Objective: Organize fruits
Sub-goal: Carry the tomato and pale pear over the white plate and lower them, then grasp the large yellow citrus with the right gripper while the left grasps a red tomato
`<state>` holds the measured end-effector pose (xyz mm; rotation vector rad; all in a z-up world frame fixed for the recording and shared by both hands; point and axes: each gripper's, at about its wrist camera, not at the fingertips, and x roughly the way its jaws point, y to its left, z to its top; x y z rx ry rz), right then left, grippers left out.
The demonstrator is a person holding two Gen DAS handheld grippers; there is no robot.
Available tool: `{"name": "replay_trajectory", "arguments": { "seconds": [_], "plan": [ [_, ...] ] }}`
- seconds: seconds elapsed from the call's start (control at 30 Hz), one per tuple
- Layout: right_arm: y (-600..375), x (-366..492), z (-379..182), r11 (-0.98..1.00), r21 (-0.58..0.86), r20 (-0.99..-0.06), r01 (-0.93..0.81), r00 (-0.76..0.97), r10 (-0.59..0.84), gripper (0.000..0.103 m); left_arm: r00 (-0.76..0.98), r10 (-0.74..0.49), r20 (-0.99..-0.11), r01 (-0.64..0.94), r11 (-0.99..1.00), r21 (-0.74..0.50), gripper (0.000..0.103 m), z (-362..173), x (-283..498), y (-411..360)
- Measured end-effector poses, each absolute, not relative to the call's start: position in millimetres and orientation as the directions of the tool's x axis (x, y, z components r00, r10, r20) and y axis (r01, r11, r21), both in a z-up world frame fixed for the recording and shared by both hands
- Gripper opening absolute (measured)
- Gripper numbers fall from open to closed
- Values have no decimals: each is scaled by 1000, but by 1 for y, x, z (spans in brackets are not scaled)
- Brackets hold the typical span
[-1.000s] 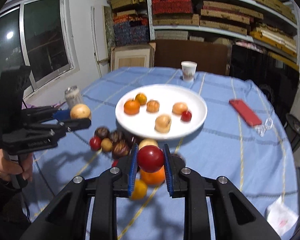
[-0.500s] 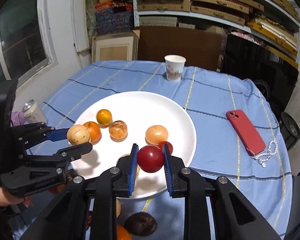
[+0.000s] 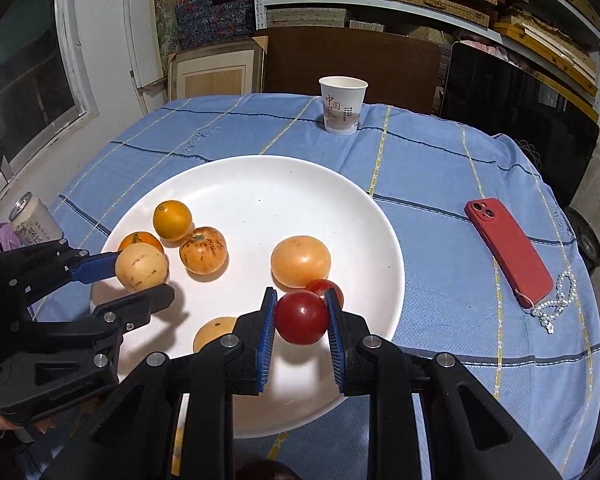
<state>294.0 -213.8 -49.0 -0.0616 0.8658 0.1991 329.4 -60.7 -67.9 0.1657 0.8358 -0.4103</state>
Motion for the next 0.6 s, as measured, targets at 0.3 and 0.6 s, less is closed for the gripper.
{"name": "replay_trajectory", "arguments": {
  "seconds": [0.3, 0.6],
  "plan": [
    [-219, 285, -35, 983, 17, -731, -181, 669, 136, 61, 651, -302, -696, 407, 913, -16, 94, -51, 316, -57],
    [-232, 211, -12, 981, 62, -690, -185, 702, 176, 61, 678, -316, -663, 299, 943, -144, 98, -18, 260, 5]
  ]
}}
